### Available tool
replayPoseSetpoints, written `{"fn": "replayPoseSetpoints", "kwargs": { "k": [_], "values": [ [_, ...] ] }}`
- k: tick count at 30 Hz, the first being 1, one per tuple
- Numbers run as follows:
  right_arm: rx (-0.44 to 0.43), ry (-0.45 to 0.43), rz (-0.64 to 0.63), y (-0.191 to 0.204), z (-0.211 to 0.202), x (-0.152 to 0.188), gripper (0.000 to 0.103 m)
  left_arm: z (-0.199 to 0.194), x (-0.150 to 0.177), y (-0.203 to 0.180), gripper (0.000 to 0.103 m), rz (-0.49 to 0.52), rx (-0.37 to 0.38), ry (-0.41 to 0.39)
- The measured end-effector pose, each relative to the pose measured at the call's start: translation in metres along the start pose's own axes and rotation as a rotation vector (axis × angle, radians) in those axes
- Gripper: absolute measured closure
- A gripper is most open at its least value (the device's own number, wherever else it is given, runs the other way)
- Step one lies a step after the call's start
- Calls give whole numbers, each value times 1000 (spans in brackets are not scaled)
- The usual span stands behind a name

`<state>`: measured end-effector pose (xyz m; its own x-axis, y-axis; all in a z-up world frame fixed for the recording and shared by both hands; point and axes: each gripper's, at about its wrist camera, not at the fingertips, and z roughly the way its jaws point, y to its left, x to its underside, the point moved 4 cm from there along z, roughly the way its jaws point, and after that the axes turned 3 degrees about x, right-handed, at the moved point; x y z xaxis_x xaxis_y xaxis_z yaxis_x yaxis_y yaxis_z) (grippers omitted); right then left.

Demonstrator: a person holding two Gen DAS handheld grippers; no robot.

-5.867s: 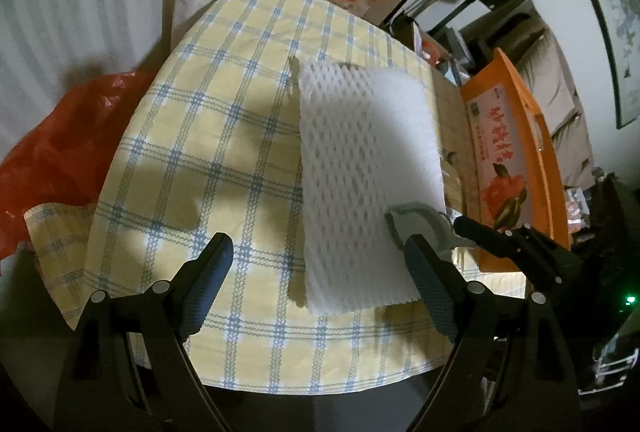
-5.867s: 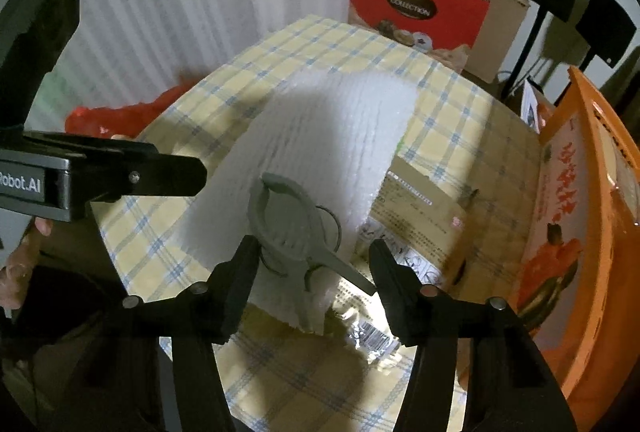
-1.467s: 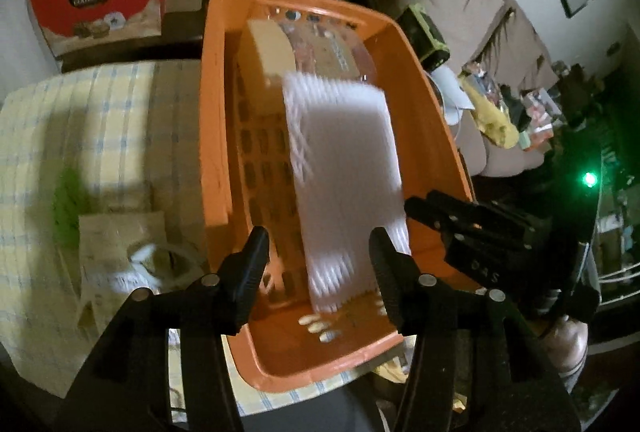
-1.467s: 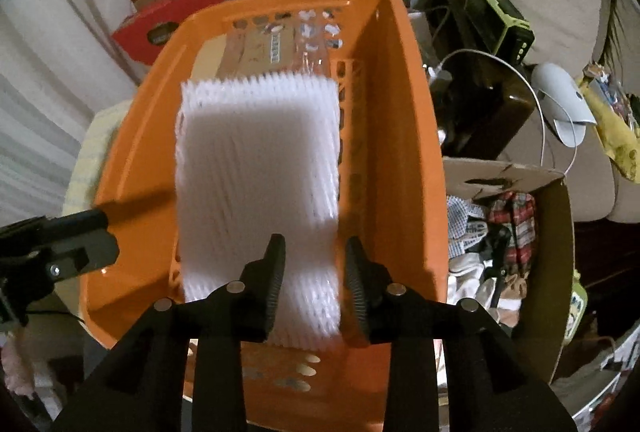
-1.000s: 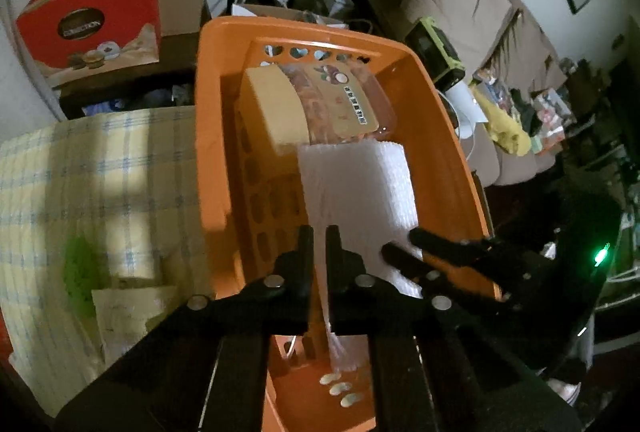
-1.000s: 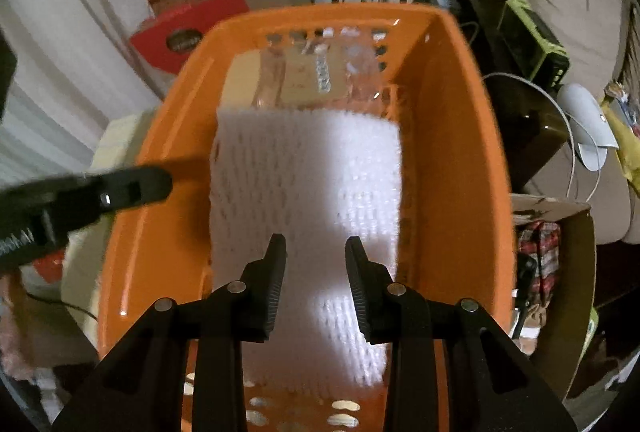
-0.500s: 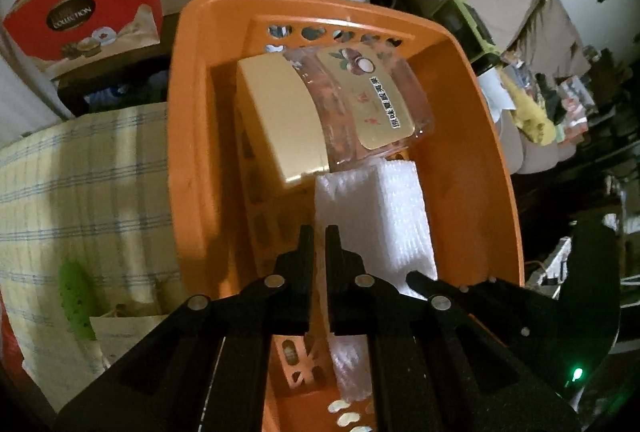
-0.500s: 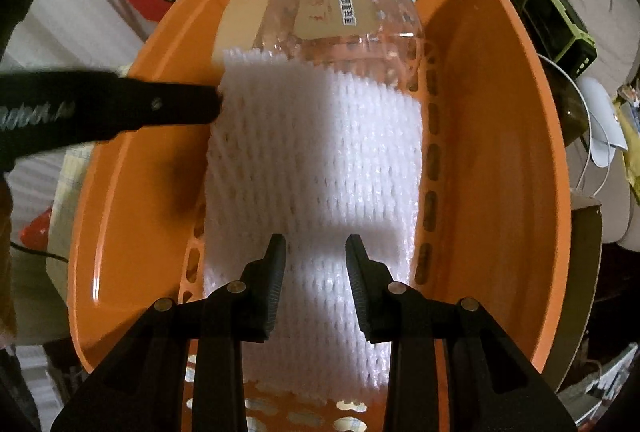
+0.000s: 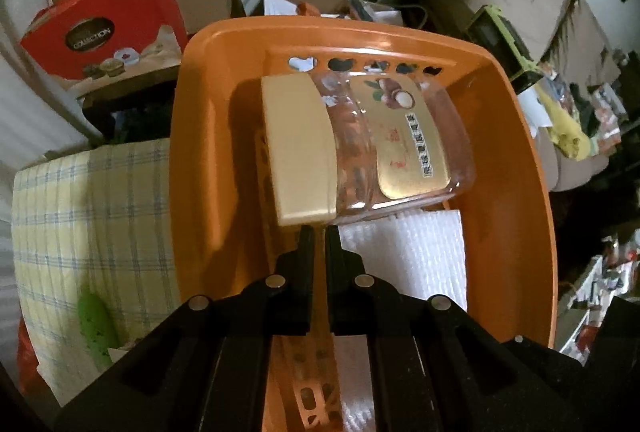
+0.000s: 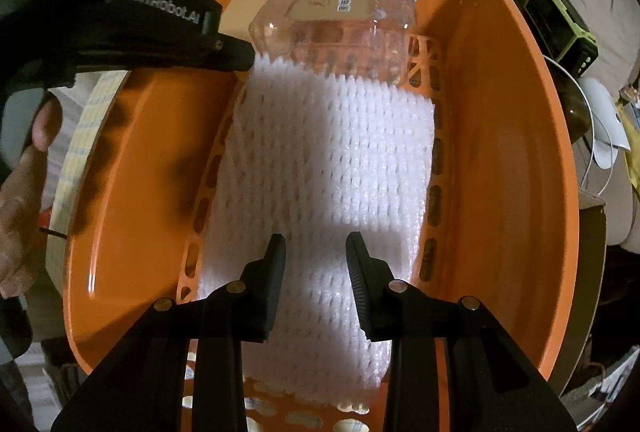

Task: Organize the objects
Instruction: 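Lower the foam sheet into the basket beside the jar and release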

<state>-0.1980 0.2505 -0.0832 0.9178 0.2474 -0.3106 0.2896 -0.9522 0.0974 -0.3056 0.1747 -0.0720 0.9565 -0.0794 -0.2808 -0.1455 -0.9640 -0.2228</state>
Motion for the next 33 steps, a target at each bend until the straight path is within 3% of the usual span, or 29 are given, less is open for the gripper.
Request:
{"fn": "replayPoseSetpoints", "kwargs": {
  "k": [5,9,11,13,20,27,33],
  "values": [
    [-9,-65,16,-5,-21,-3,71,-16,4,-4,98,31,3,-52],
    [2,-82,28,-9,-33,-4,71,-30,14,-8,93,37,96,-39],
    [4,-99,40,-12,-39,-9,71,-34,23,-11,71,61,109,-22],
    [0,-118,58,-22,-47,-11,70,-35,33,-16,57,73,133,-7],
    [39,-163,42,-33,-71,-6,61,-29,61,-30,56,110,145,55],
    [99,-88,-7,-20,-41,9,61,-49,68,-12,56,50,188,6],
    [215,-50,-33,-17,-17,13,61,-73,72,5,49,41,204,-49]
  ]
}}
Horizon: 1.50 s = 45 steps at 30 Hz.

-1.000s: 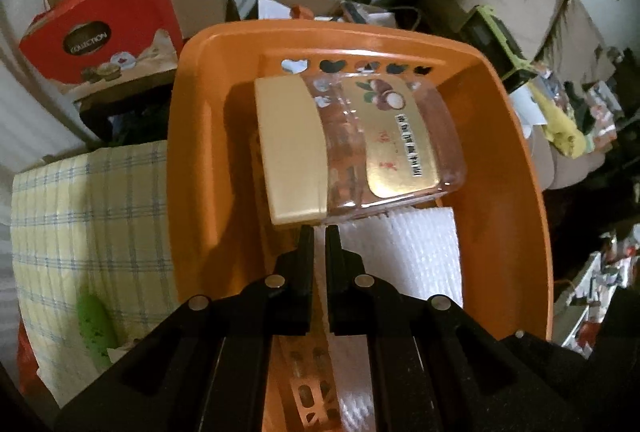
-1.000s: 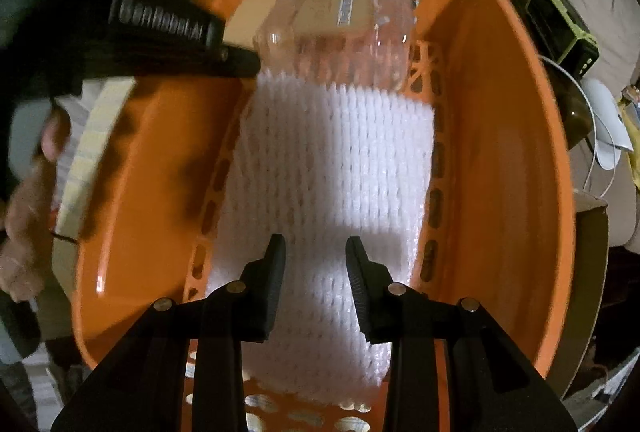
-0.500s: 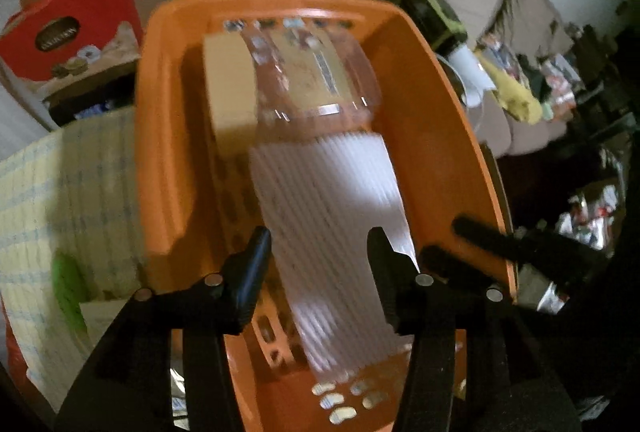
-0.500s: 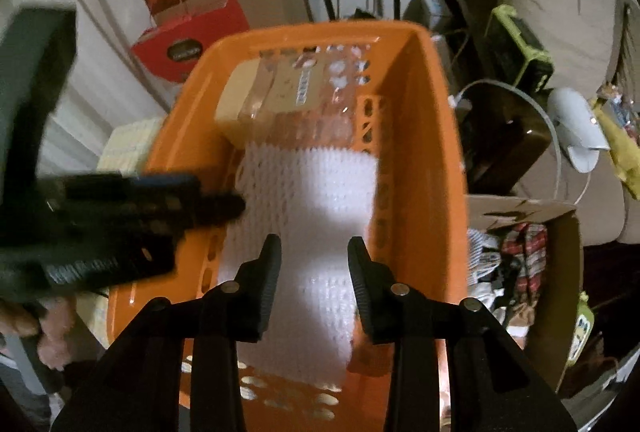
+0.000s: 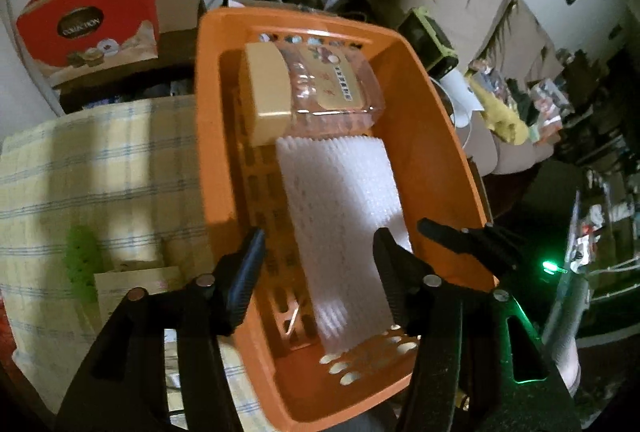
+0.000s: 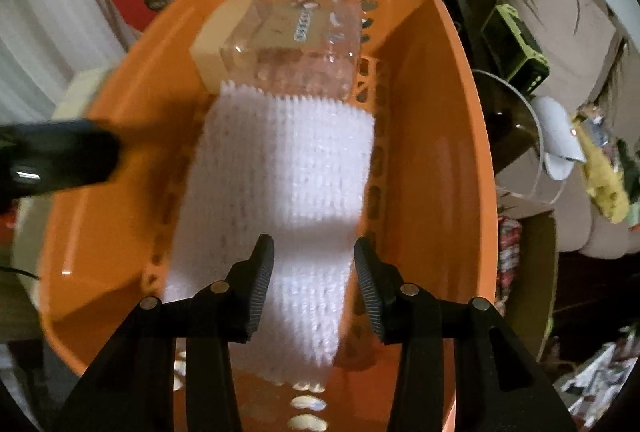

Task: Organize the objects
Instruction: 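Lower the foam sheet into the basket beside the jar and release, then withdraw the left gripper from the basket back over the table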

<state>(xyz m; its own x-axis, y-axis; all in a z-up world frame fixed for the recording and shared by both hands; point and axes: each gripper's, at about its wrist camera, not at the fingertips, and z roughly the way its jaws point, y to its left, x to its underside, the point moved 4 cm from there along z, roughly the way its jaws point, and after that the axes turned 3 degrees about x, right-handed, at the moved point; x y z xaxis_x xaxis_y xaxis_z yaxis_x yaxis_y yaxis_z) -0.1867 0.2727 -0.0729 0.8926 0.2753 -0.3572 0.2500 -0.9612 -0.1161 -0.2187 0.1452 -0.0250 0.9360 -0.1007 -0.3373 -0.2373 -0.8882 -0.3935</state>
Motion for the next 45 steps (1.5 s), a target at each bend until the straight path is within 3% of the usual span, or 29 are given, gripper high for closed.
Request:
{"fn": "replayPoseSetpoints", "kwargs": {
  "k": [9,12,17,31,39,45],
  "values": [
    [-1,50,15,-1,13,3,60,-24,12,20,49,2,-8,-26],
    [-3,51,20,-2,12,4,65,-32,16,26,48,5,-7,-35],
    [19,33,27,-2,9,3,86,-46,24,44,46,4,-29,-56],
    [36,5,52,-8,2,1,94,-51,60,122,46,-101,-80,-46],
    [91,-7,24,-3,-8,3,90,-44,78,138,46,-106,-100,-27],
    [-33,-133,47,12,-53,2,75,-37,95,151,46,-107,-139,-13]
  ]
}}
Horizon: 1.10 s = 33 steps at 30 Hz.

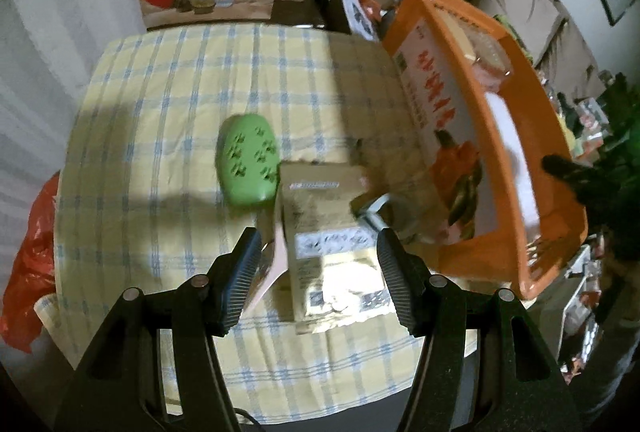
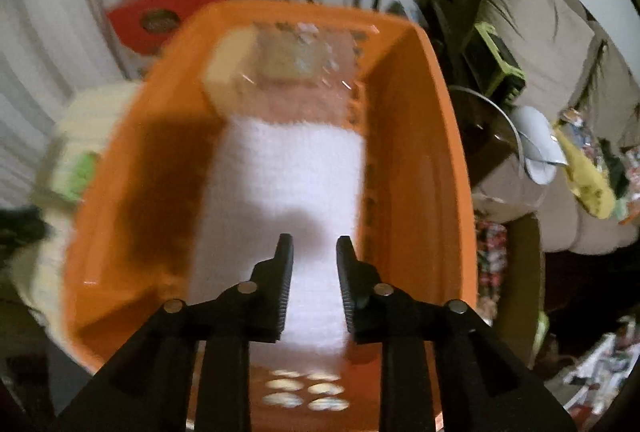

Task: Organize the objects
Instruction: 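Withdraw the left gripper from the basket back over the table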

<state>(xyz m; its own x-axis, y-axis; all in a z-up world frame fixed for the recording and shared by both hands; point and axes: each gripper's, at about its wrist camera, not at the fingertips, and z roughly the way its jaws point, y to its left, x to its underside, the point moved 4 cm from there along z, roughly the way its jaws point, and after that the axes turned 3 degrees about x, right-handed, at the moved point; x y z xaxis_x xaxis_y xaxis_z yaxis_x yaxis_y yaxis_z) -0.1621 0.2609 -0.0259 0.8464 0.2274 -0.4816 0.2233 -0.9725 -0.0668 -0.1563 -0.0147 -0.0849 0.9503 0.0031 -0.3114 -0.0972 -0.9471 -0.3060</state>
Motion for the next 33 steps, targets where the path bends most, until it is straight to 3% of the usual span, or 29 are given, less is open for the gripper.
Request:
{"fn": "replayPoseSetpoints", "kwargs": {
  "k": [10,15,25,33],
  "values": [
    [-153,-83,-76,68,-41,5,72,8,21,15,46,-26,1,18],
    [-224,-81,-127,101,-46,8,72,5,24,23,46,-34,-5,6],
    [-280,-41,-185,154,-33,10,72,0,35,45,51,-18,-37,-15],
    [-235,10,-239,190,-10,9,75,-10,28,63,53,-91,-7,-49]
  ]
}}
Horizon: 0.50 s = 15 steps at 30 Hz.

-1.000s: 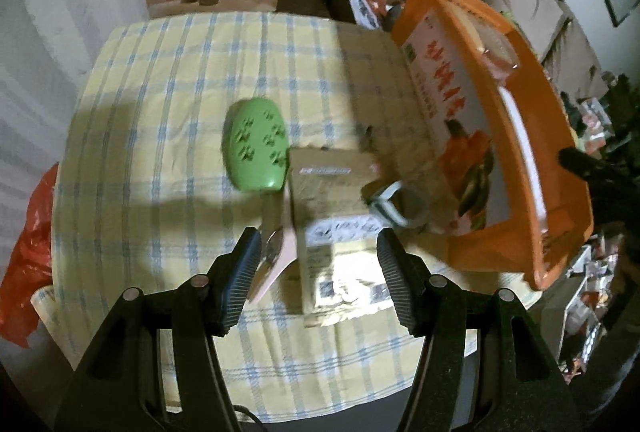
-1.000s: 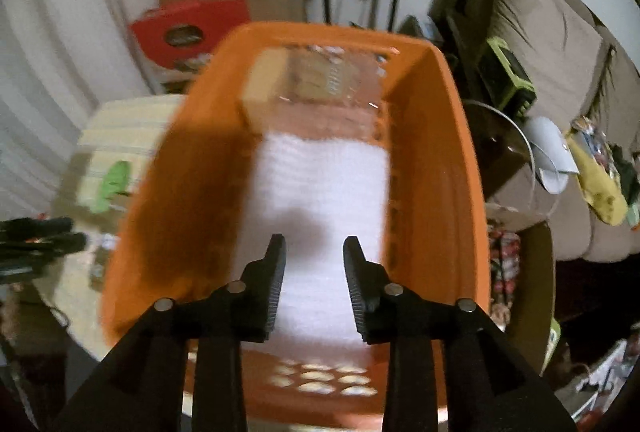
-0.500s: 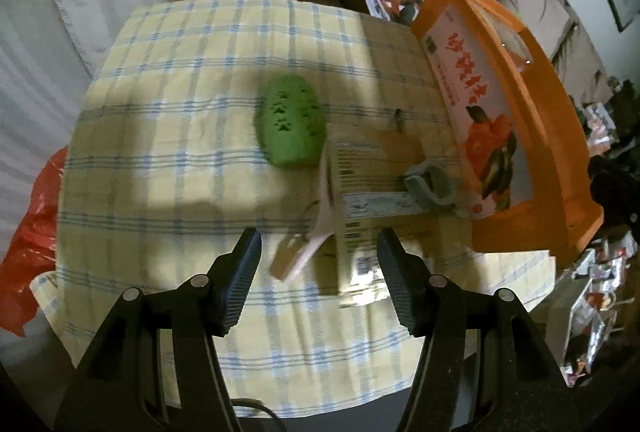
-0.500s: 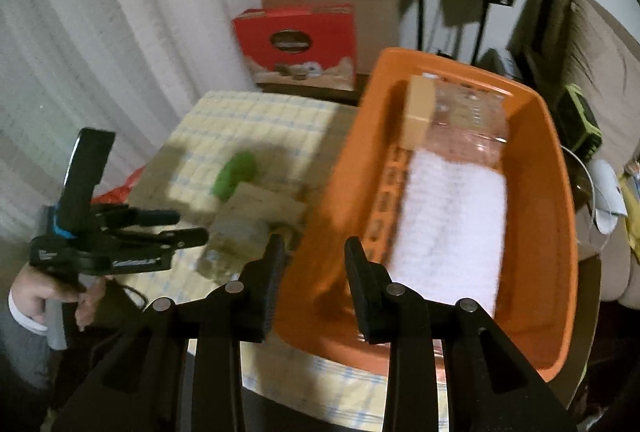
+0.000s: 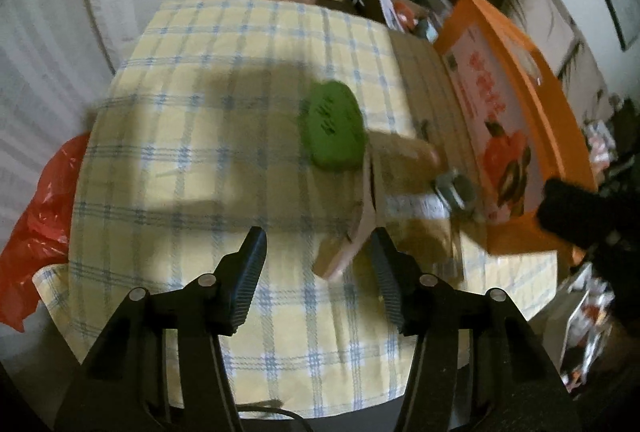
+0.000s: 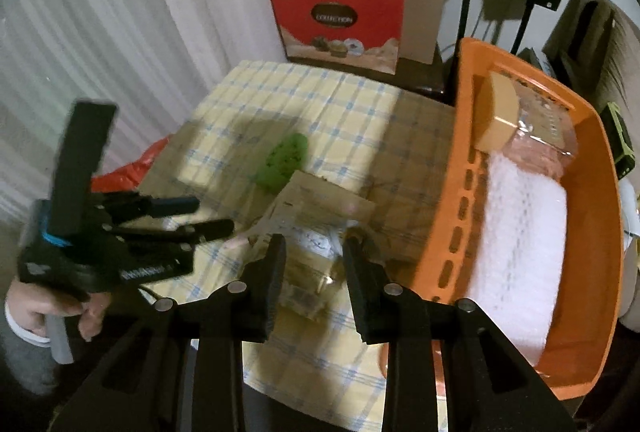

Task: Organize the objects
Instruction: 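Withdraw the left gripper from the basket back over the table, then close the left gripper around the green paw-print egg sponge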

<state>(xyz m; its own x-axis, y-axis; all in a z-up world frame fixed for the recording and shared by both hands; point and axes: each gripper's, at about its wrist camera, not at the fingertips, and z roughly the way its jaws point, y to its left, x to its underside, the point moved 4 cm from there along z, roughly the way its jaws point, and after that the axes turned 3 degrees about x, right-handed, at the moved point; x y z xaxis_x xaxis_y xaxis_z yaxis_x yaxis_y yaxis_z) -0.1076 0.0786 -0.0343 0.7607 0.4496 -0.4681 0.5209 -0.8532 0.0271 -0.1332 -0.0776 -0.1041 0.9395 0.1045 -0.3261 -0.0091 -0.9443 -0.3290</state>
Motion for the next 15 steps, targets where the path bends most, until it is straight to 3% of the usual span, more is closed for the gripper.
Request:
{"fn": "replayPoseSetpoints", "kwargs": {
  "k": [7,15],
  "values": [
    [40,49,-25,10,28,-6,75,-7,-21,14,53,-52,-4,-22],
    [77,76,-40,13,43,-3,75,24,-61,4,50,-83,9,3]
  ]
}}
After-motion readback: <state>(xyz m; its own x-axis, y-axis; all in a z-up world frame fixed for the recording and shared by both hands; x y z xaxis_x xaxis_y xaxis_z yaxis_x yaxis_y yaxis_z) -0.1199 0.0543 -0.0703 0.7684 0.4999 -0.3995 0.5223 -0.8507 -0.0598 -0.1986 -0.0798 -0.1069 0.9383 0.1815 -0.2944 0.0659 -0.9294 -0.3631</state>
